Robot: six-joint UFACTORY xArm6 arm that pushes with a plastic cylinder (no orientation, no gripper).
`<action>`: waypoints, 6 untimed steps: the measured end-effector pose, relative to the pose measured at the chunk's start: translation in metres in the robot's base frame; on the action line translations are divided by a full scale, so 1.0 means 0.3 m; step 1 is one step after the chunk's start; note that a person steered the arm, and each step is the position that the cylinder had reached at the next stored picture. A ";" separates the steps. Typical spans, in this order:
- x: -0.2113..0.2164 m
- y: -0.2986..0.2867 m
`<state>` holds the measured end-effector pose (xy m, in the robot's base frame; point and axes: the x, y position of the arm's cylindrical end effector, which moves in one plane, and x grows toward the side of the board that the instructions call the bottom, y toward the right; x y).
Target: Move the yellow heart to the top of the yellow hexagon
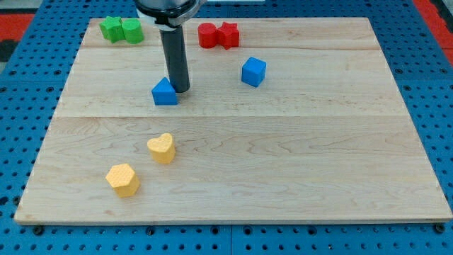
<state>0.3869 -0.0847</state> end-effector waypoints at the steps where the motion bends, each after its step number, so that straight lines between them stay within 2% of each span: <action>1: 0.147 0.203; 2: 0.330 0.209; 3: 0.361 -0.011; 4: 0.438 -0.145; 5: 0.529 -0.077; 6: 0.560 -0.180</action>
